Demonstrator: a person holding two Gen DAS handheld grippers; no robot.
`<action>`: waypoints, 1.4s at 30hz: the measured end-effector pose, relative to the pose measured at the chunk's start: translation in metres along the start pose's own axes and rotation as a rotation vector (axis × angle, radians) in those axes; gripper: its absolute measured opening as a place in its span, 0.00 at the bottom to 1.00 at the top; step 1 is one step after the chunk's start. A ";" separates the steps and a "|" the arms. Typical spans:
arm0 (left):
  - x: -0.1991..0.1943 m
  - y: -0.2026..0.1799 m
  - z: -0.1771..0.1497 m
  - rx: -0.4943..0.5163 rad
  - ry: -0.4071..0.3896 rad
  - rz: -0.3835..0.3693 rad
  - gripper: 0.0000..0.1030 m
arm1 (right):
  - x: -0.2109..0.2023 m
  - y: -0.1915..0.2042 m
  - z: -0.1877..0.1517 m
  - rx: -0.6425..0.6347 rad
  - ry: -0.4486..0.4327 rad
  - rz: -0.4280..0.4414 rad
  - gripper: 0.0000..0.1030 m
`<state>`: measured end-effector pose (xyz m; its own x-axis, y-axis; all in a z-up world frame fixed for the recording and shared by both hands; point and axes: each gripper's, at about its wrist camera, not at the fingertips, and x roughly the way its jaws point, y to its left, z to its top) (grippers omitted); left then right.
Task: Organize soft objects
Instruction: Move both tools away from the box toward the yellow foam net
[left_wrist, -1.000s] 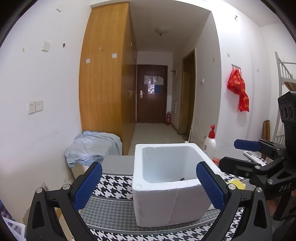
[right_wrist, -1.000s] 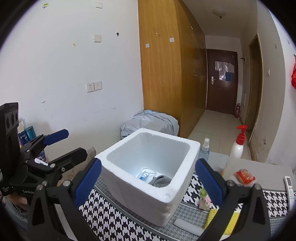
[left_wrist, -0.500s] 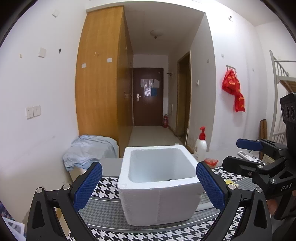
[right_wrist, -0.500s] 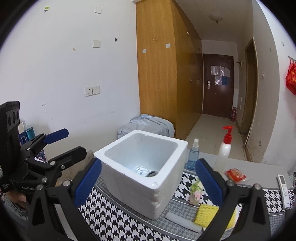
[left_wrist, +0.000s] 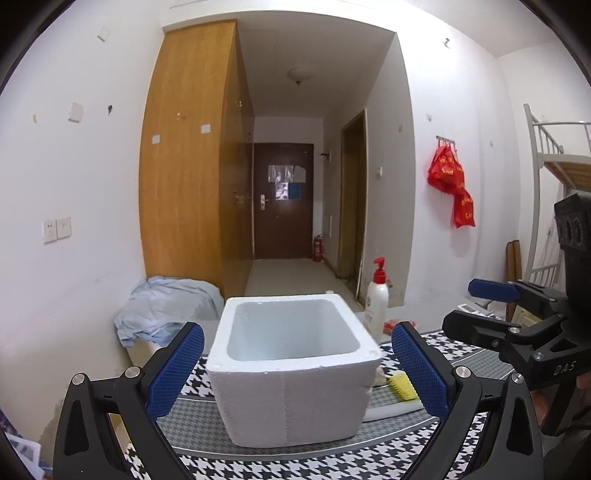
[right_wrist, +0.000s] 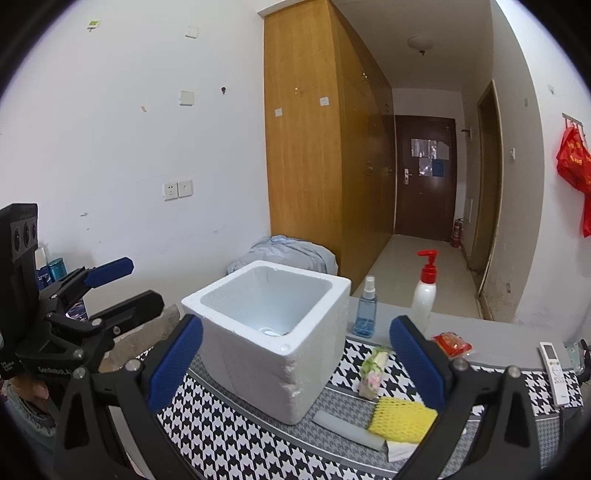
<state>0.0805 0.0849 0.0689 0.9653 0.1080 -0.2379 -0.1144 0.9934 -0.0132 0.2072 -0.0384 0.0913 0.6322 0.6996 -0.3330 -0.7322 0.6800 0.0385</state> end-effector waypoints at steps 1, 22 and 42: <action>-0.002 -0.001 0.000 -0.001 -0.008 0.002 0.99 | -0.002 -0.001 -0.001 0.002 -0.001 -0.002 1.00; 0.001 -0.025 -0.025 0.004 0.013 -0.052 0.99 | -0.020 -0.018 -0.037 0.034 0.008 -0.038 0.99; 0.010 -0.031 -0.052 -0.050 0.048 -0.046 0.99 | -0.021 -0.032 -0.064 0.060 0.049 -0.087 0.99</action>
<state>0.0818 0.0528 0.0167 0.9577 0.0586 -0.2818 -0.0825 0.9939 -0.0738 0.2009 -0.0886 0.0373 0.6784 0.6270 -0.3829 -0.6578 0.7505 0.0636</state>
